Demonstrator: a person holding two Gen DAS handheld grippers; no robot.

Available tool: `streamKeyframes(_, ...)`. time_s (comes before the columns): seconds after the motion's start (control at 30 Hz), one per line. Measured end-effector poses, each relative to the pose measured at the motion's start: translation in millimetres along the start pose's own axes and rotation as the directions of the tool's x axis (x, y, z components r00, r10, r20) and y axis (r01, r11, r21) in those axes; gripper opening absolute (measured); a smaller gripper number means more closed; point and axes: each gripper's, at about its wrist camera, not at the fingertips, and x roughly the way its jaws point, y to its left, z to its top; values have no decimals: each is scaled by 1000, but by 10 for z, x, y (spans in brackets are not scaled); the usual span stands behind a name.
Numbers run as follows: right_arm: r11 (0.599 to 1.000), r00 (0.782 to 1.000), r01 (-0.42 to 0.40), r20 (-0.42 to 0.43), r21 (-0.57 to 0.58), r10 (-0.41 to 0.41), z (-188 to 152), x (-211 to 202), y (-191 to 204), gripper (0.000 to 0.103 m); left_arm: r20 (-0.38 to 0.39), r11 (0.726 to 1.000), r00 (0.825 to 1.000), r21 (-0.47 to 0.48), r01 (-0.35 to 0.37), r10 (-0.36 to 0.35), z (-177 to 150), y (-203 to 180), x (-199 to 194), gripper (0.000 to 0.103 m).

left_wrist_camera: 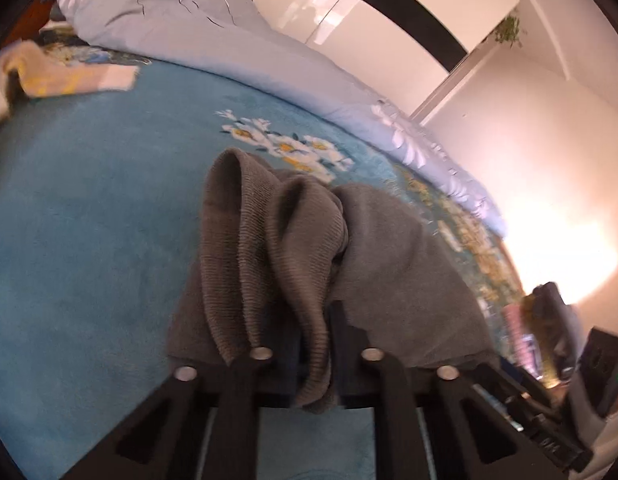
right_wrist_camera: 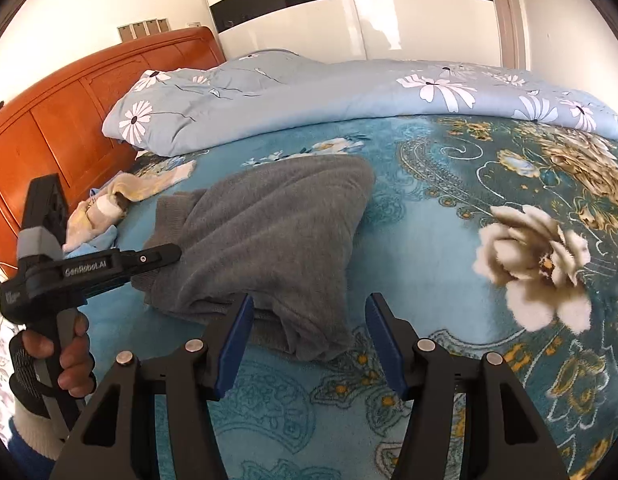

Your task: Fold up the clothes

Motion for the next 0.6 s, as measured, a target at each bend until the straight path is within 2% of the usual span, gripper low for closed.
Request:
streamKeyframes(0.07, 1000, 1000, 9, 2, -6, -9, 8, -6, -16, 60, 1, 1000, 1000, 27, -6, 6, 66, -40, -12, 11)
streamKeyframes(0.2, 1000, 1000, 23, 4, 10, -23, 7, -36, -102, 60, 41, 991, 990, 5, 133, -133, 258, 71, -243, 10)
streamKeyframes(0.23, 1000, 1000, 26, 4, 13, -26, 1, -45, -127, 60, 38, 988, 988, -20, 150, -149, 292, 156, -251, 11)
streamKeyframes(0.33, 999, 1000, -1, -9, 35, 1, -25, -27, -191, 60, -36, 979, 987, -136, 152, -158, 277, 496, -3, 12)
streamKeyframes(0.43, 999, 999, -31, -18, 45, 32, -28, -9, -174, 60, -46, 941, 969, -256, 223, -242, 162, 807, 129, 15)
streamKeyframes(0.5, 999, 999, -32, -16, 22, 32, -24, -17, -130, 60, -34, 934, 964, -260, 245, -263, 132, 822, 90, 16)
streamKeyframes(0.6, 1000, 999, -30, -19, 10, 30, -16, -28, -118, 60, -27, 946, 966, -208, 247, -258, 123, 745, 17, 21)
